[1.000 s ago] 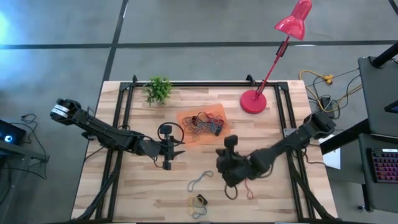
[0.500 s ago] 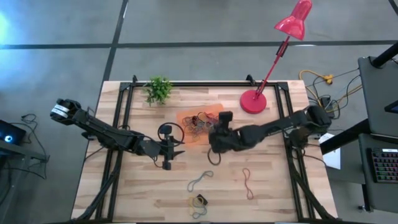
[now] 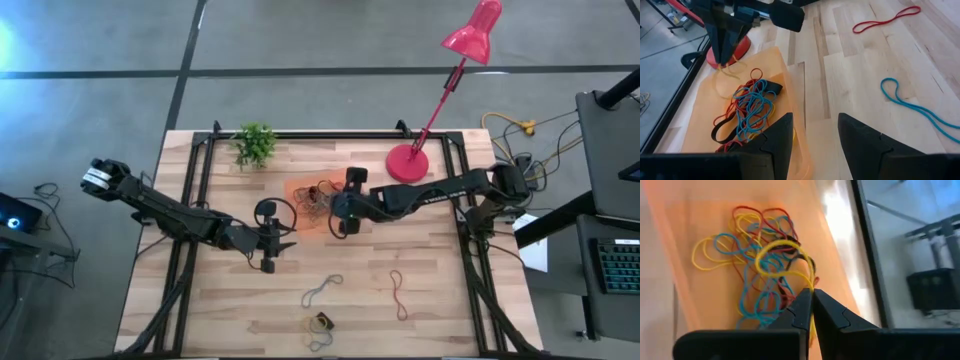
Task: Pick and place rubber bands into bin
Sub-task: Put the yellow rubber band into the orange bin, then put the red rubber band into the orange bin
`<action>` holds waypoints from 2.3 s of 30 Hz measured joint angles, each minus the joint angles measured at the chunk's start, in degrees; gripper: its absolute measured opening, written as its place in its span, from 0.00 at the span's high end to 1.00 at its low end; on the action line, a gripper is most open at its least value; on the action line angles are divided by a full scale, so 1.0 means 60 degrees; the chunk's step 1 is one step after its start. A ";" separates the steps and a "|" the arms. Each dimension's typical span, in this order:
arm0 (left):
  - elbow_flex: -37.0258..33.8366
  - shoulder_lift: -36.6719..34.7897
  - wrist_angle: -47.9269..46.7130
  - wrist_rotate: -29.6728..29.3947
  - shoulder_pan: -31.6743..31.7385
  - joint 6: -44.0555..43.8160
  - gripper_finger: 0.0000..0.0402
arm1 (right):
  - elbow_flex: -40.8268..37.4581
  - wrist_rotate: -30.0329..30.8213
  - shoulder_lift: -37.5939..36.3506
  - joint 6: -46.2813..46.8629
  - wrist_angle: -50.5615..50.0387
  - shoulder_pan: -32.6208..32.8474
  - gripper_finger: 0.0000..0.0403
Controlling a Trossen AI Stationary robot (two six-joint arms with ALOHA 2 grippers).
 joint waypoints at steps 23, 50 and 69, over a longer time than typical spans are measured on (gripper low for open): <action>-0.0011 0.0000 0.0012 0.0000 0.0011 0.0003 0.65 | -0.0762 -0.0716 0.0000 0.0391 0.0714 -0.0356 0.81; -0.0011 0.0000 0.0023 0.0000 0.0015 0.0168 0.65 | -0.1519 -0.2468 -0.0945 0.5720 -0.0911 0.3643 0.75; -0.0011 0.0000 0.0499 0.0004 0.0071 0.0746 0.65 | -0.2303 -0.2031 -0.0809 1.7400 -0.1747 0.6776 0.86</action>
